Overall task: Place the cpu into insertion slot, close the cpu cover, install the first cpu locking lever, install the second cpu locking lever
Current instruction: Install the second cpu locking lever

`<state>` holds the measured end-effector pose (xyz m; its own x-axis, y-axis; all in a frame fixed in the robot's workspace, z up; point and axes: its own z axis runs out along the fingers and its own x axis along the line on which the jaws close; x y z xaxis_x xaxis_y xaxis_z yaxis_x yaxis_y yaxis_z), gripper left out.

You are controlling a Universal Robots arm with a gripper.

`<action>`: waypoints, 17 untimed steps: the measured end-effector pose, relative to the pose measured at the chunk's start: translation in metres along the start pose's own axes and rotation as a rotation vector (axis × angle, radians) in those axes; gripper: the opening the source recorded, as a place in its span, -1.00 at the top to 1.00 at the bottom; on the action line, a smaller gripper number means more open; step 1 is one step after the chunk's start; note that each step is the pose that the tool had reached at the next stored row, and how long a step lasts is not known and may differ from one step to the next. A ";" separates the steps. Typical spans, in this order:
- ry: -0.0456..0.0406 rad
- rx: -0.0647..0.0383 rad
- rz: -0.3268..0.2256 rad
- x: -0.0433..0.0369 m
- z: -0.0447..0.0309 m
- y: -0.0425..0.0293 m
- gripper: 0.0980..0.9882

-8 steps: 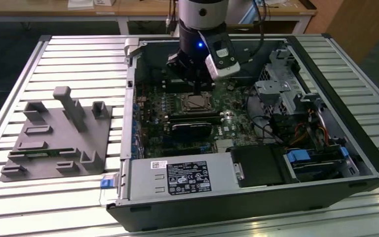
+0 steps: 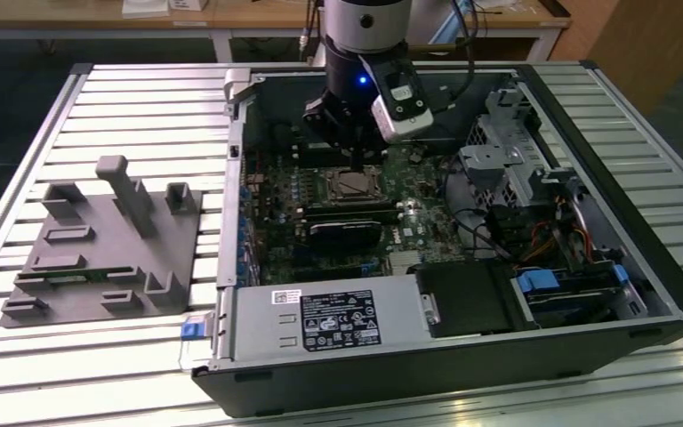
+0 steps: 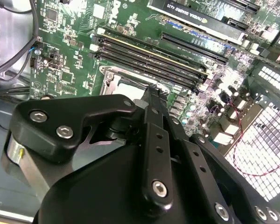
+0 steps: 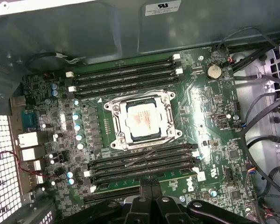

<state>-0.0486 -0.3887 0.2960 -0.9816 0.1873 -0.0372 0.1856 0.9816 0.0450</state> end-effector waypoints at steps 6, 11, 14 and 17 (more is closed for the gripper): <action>-0.0010 0.005 0.000 -0.0002 0.0008 0.0012 0.98; -0.0019 0.010 0.000 -0.0003 0.0015 0.0021 0.98; -0.0024 0.013 -0.001 -0.0004 0.0019 0.0027 0.98; -0.0029 0.015 -0.001 -0.0004 0.0024 0.0033 0.98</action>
<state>-0.0474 -0.3854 0.2938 -0.9816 0.1866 -0.0401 0.1856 0.9822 0.0295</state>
